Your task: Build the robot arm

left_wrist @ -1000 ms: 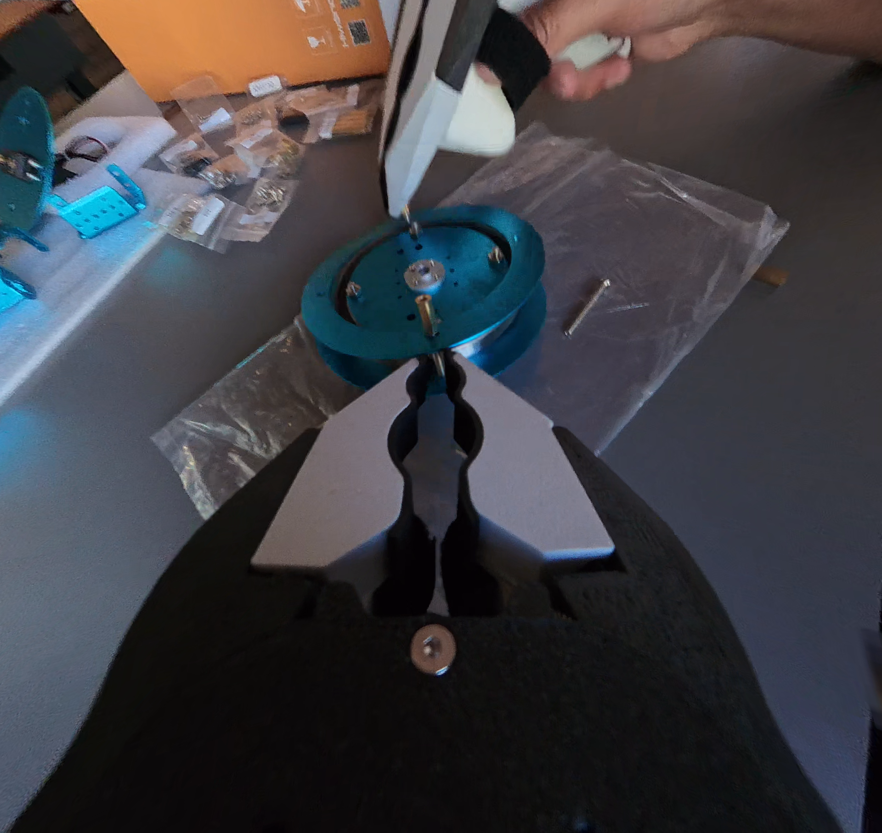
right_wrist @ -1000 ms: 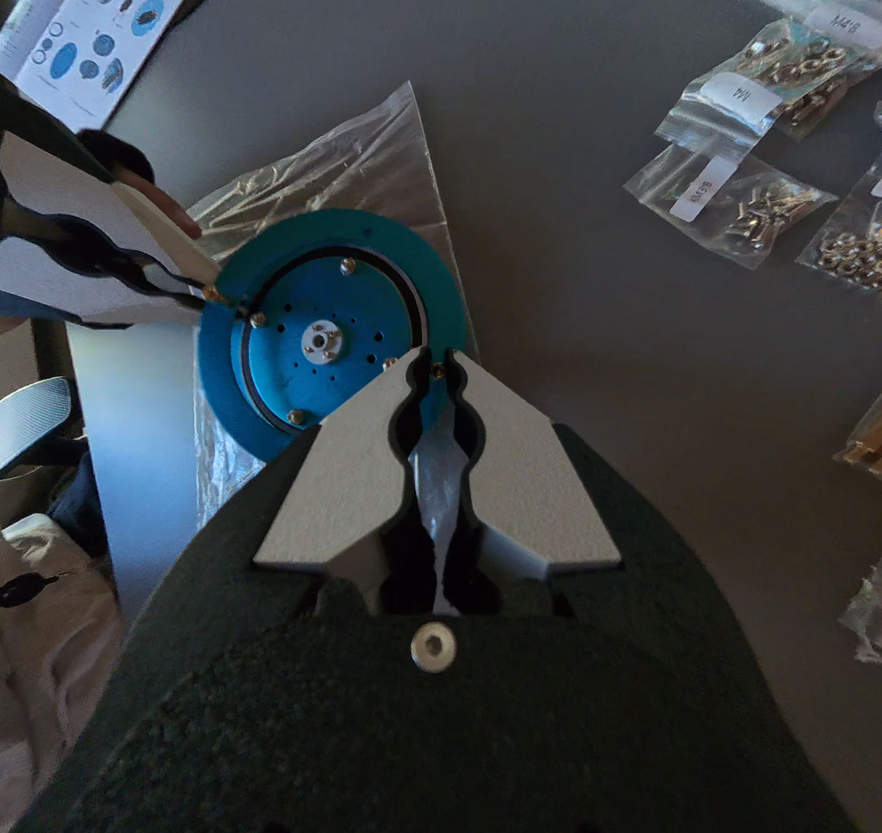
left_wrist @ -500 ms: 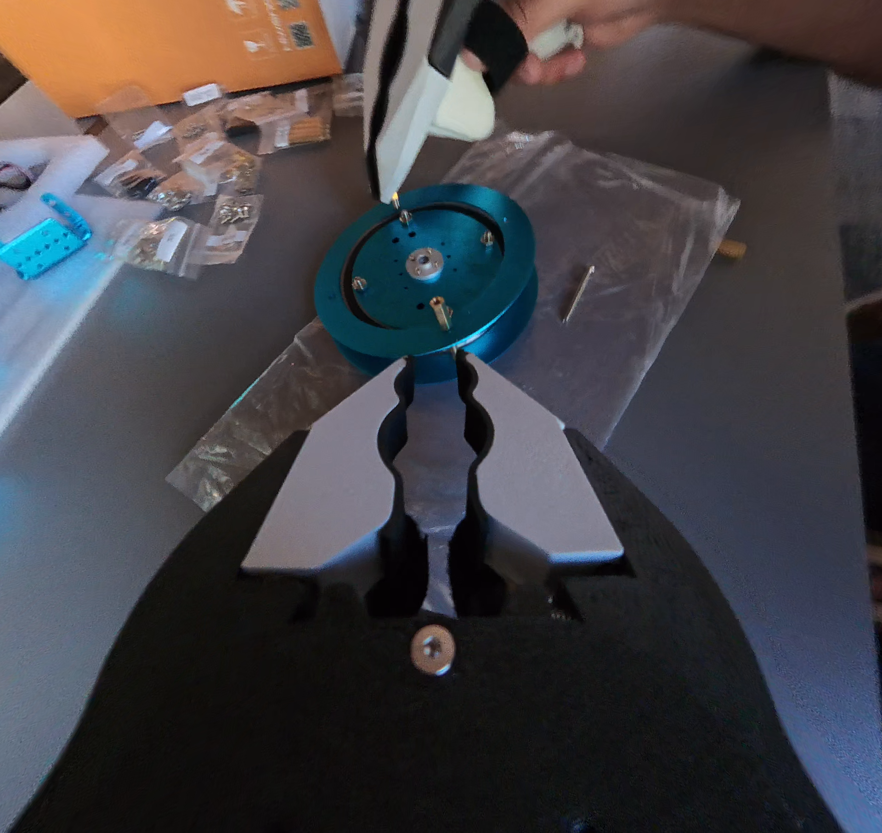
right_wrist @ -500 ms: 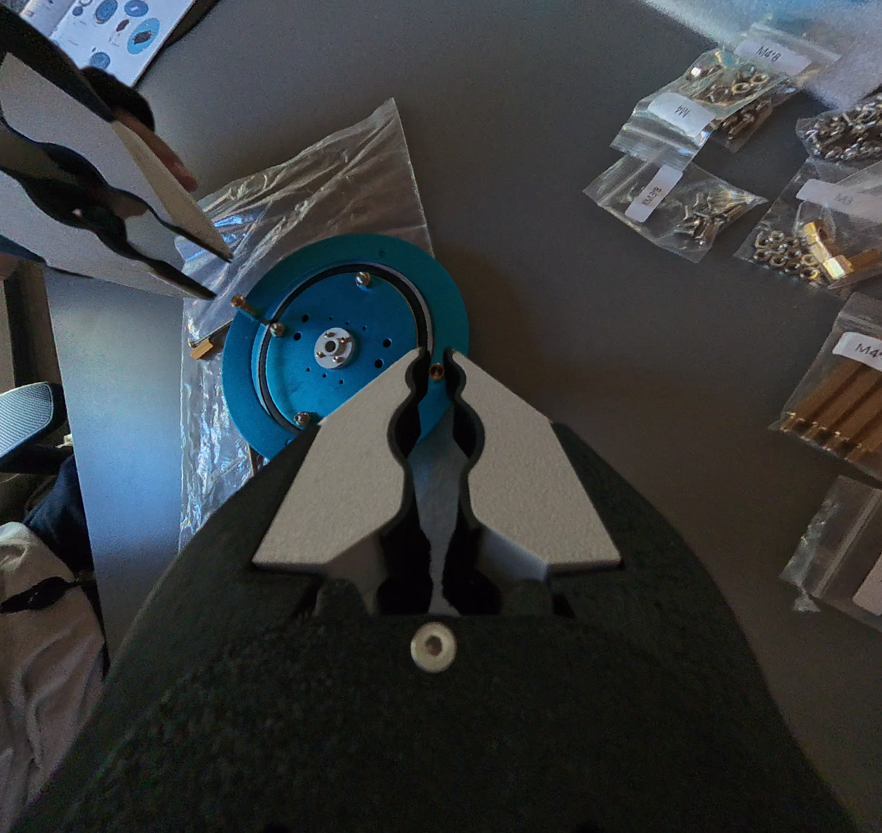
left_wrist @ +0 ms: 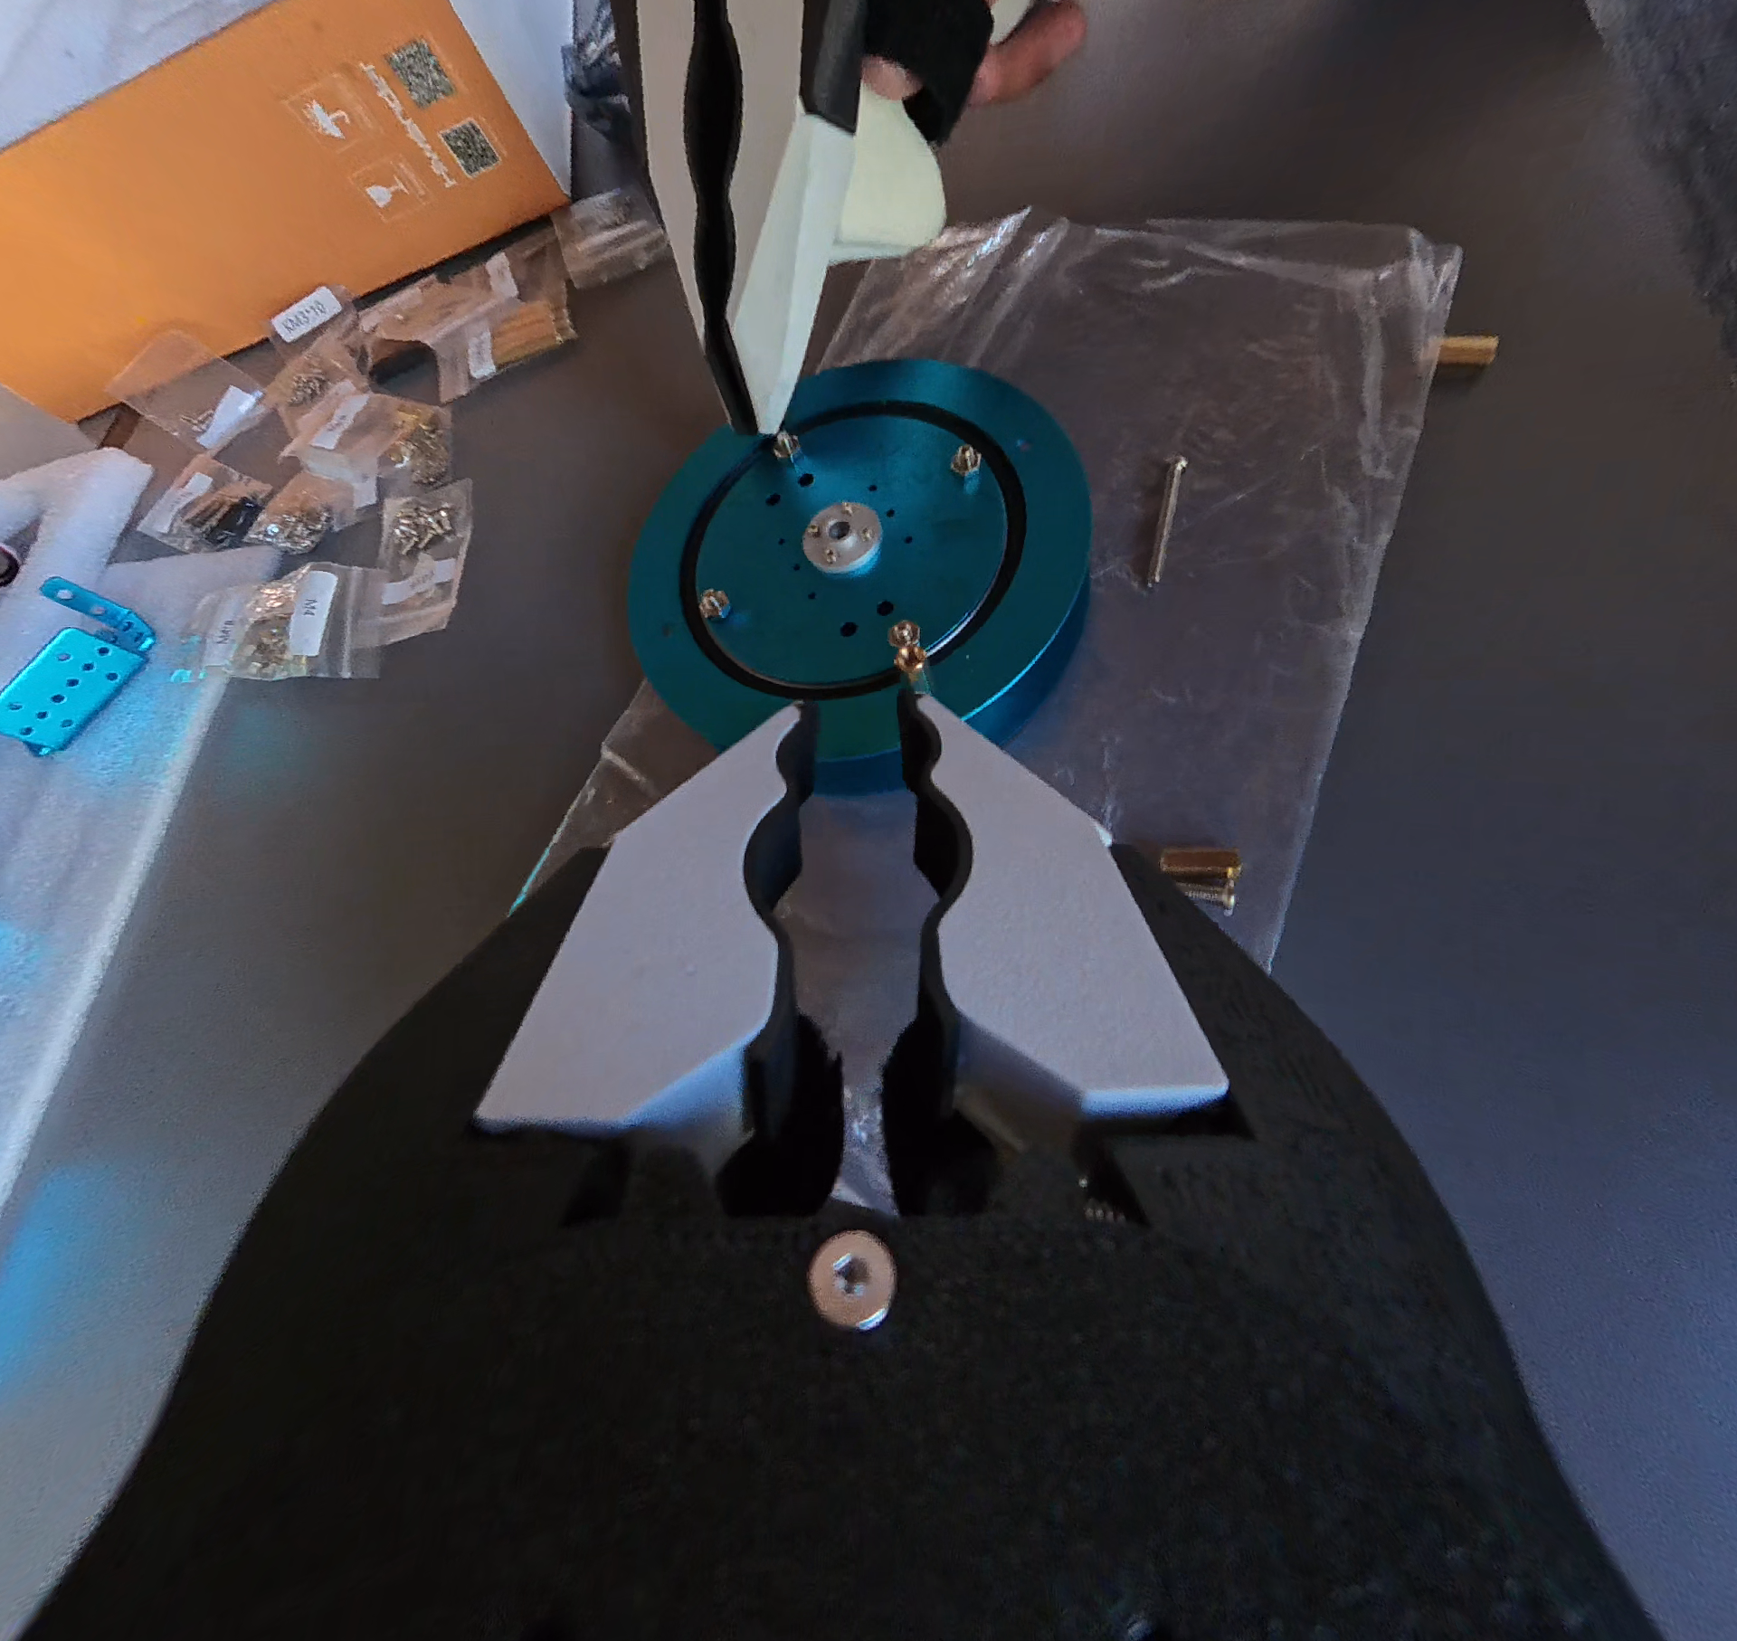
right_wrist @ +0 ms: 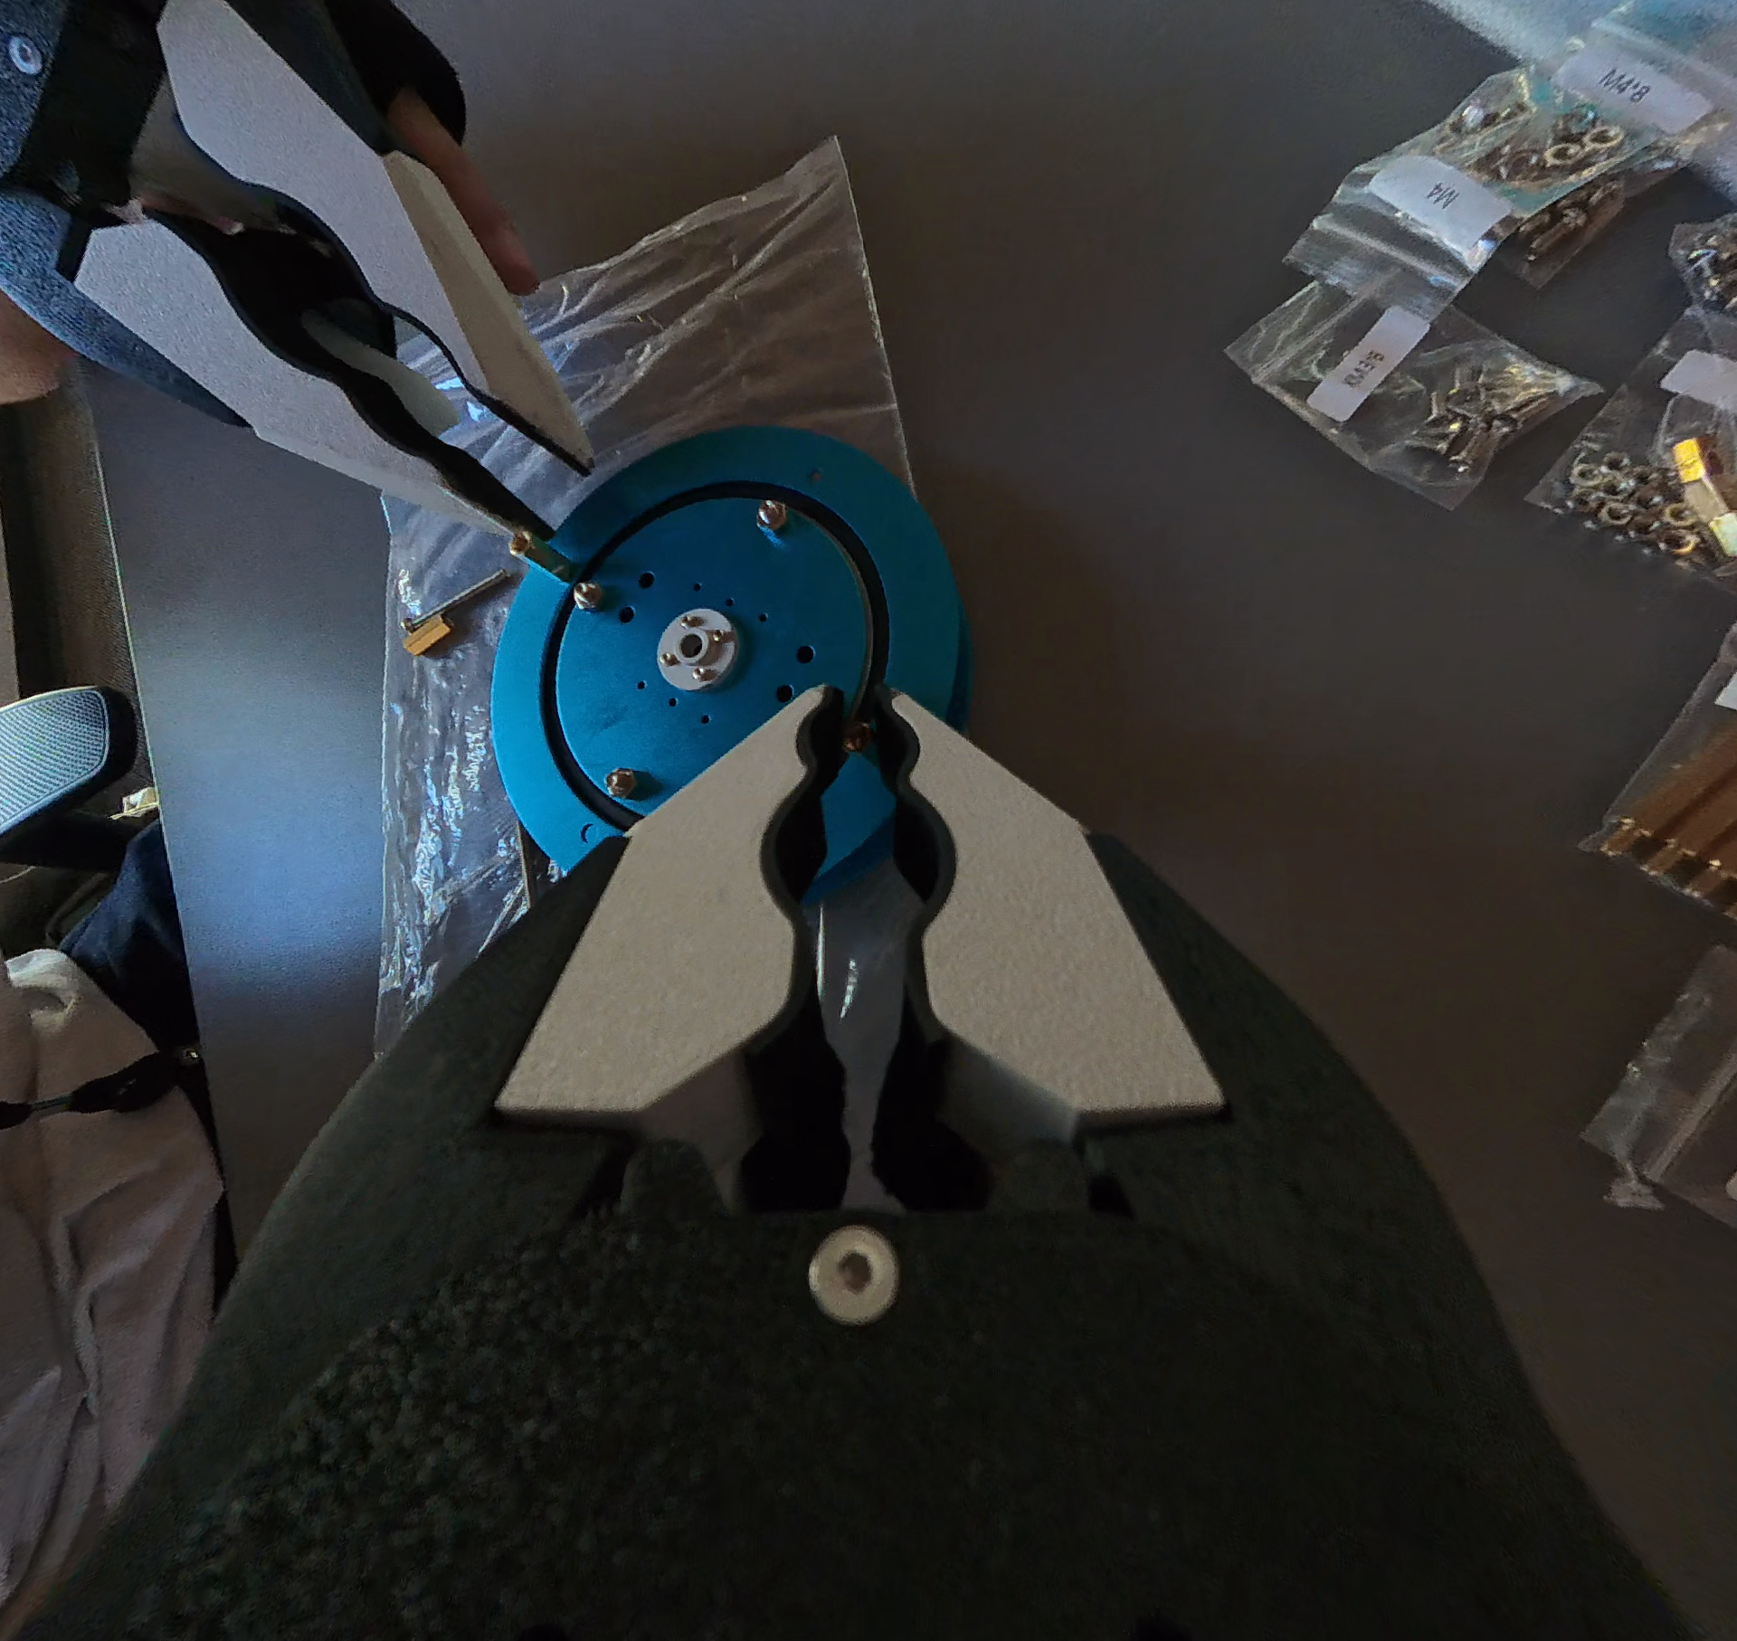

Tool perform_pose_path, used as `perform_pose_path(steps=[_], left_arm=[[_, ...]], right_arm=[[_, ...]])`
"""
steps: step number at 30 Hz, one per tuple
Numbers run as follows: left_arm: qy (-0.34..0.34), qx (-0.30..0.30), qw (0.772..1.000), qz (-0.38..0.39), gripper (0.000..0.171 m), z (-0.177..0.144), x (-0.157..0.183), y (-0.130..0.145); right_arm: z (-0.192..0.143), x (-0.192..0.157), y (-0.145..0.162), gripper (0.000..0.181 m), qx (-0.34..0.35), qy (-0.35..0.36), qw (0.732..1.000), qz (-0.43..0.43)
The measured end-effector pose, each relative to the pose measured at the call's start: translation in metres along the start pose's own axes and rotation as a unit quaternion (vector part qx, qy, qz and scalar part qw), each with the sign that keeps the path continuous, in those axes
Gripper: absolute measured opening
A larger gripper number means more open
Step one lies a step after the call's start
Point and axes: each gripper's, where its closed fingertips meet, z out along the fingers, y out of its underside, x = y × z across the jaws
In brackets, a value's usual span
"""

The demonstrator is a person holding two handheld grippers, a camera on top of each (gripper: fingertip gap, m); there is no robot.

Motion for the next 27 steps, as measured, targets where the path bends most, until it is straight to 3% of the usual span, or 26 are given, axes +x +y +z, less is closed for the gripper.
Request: perform_pose_path(steps=[5, 10, 14, 18, 22, 27], left_arm=[[0.001, 0.041, 0.999, -0.023, 0.016, -0.006, 0.004, -0.009], [0.001, 0.093, 0.993, -0.072, 0.02, -0.014, 0.006, -0.026], [-0.011, 0.073, 0.992, -0.101, 0.025, -0.006, 0.005, -0.022], [-0.03, 0.045, 0.993, -0.101, 0.021, 0.002, 0.005, -0.015], [-0.036, 0.031, 0.995, -0.09, 0.011, 0.007, 0.006, -0.01], [-0.034, 0.036, 0.994, -0.097, 0.005, 0.009, 0.007, -0.011]], right_arm=[[-0.002, -0.005, -0.004, 0.011, 0.013, -0.015, 1.0, 0.004], [-0.013, -0.015, -0.021, 0.021, 0.071, -0.027, 0.997, -0.029], [-0.016, -0.044, -0.031, 0.026, 0.112, -0.039, 0.984, -0.133], [0.0, -0.084, -0.012, 0.033, 0.063, -0.052, 0.976, -0.203], [0.026, -0.106, 0.006, 0.043, 0.018, 0.007, 0.965, -0.262], [0.027, -0.091, -0.004, 0.027, 0.049, 0.177, 0.924, -0.335]])
